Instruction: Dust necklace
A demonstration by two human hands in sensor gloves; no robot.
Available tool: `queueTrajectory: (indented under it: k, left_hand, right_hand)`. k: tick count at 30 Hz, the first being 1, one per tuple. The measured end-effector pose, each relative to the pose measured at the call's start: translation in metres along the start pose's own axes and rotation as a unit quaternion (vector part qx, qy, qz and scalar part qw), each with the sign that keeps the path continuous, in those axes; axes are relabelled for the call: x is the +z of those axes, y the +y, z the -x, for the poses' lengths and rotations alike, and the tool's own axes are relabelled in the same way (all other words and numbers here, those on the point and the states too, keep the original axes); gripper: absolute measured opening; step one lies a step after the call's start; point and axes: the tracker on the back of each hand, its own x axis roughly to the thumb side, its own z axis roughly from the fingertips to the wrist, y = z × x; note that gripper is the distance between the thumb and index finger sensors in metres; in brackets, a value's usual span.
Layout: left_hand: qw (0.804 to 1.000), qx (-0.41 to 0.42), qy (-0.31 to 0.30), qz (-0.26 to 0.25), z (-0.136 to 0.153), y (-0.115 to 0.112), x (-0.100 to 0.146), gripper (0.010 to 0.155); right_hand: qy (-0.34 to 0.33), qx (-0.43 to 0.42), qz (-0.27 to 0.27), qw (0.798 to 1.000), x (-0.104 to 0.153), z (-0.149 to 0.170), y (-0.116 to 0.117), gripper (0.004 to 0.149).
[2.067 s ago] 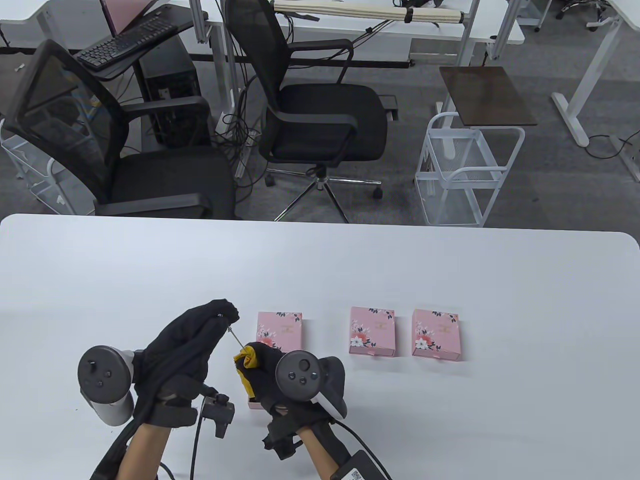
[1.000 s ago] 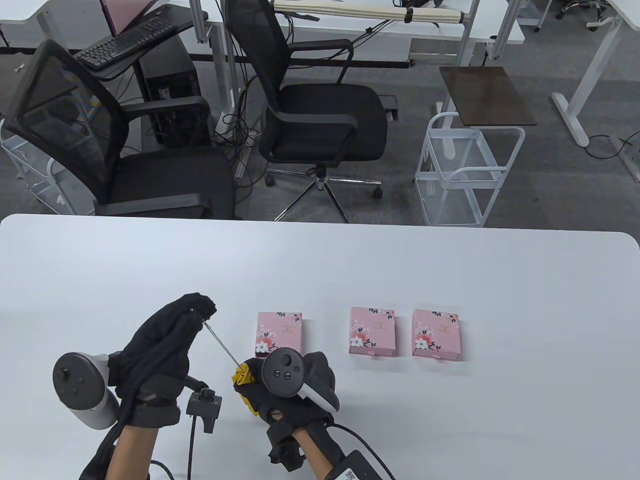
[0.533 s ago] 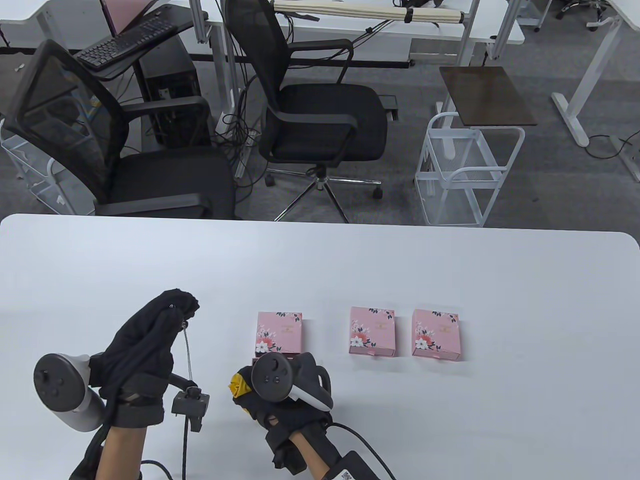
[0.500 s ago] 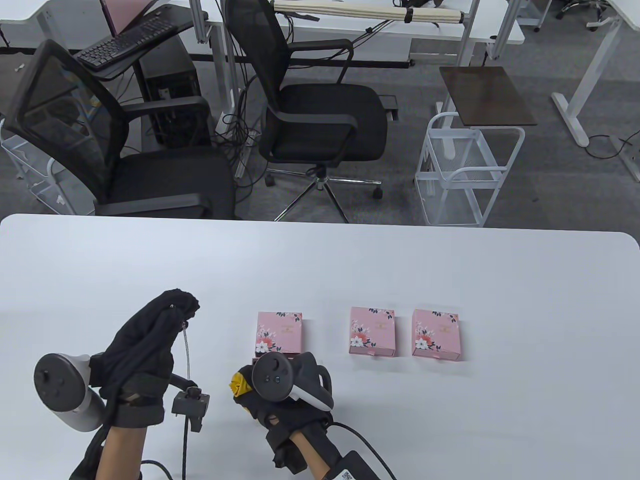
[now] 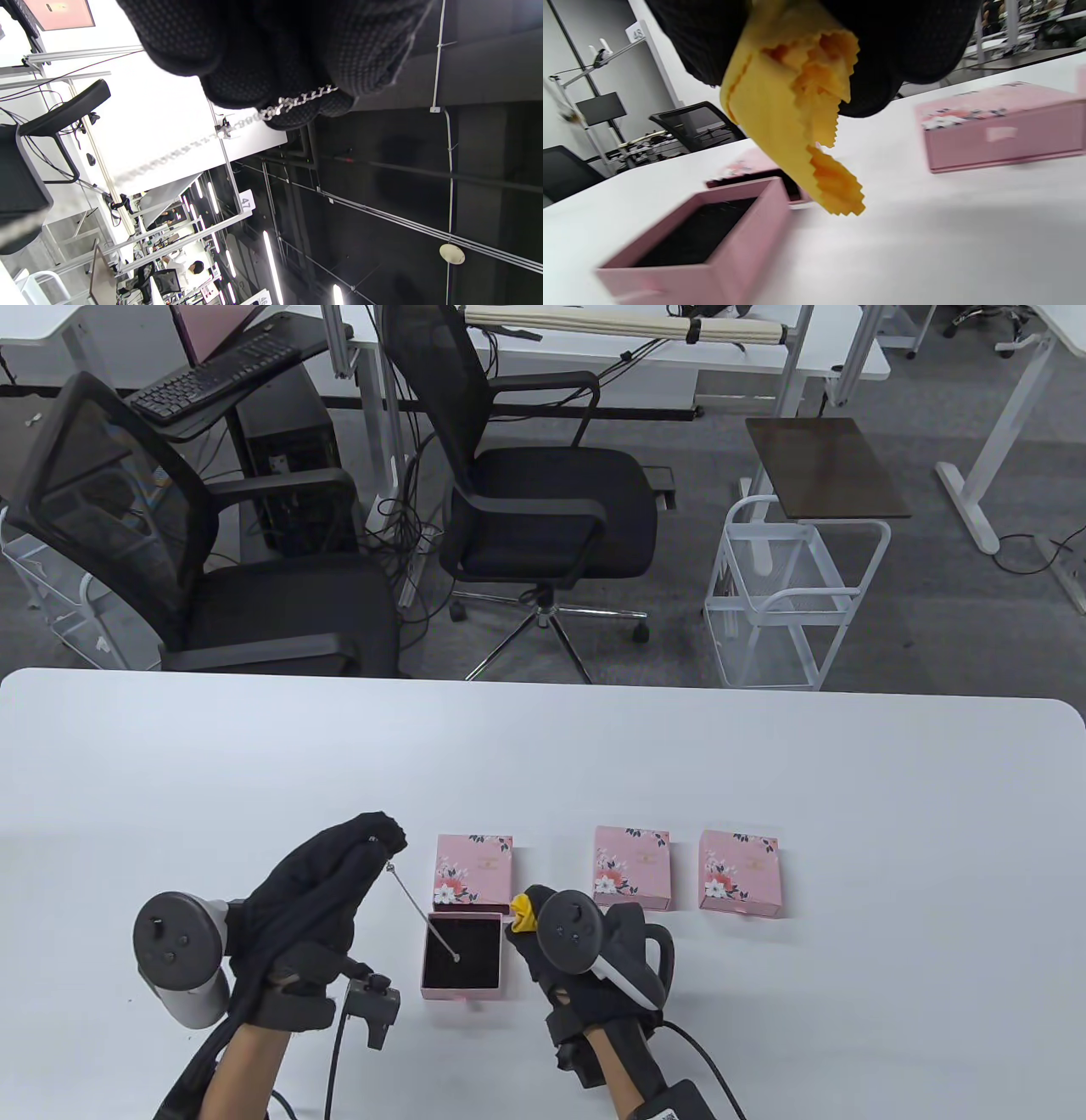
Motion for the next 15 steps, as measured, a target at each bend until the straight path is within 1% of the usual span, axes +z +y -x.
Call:
queueTrajectory:
  k: [3,4,7,11,13,15]
  left_hand:
    - [1.000,-0.004,0.003,0.016,0.002,-0.010,0.001,0.038]
    - [1.000,-0.007,0.004,0.022,0.003,-0.013,0.002,0.038]
    - [0.999,-0.017,0.001,0.033,0.003,-0.019,0.003,0.037]
    - [0.999,-0.022,0.001,0.039,0.002,-0.022,0.004,0.037]
    - [0.999,-0.023,0.001,0.039,0.003,-0.022,0.004,0.038]
    - [0.999,-0.023,0.000,0.038,0.003,-0.021,0.004,0.037]
  right_hand:
    - [0.030,0.020,-0.052,0.998,-0.004,0.015,0.010,0.052]
    - [0.033,0.027,-0.057,0.997,-0.004,0.018,0.013,0.052]
    - [0.042,0.061,-0.095,0.993,-0.007,0.019,0.021,0.052]
    - [0.049,0.106,-0.145,0.983,-0.010,0.018,0.035,0.054]
    - [0.051,0.127,-0.158,0.978,-0.010,0.017,0.040,0.059]
    - [0.051,0.143,-0.171,0.974,-0.010,0.015,0.043,0.067]
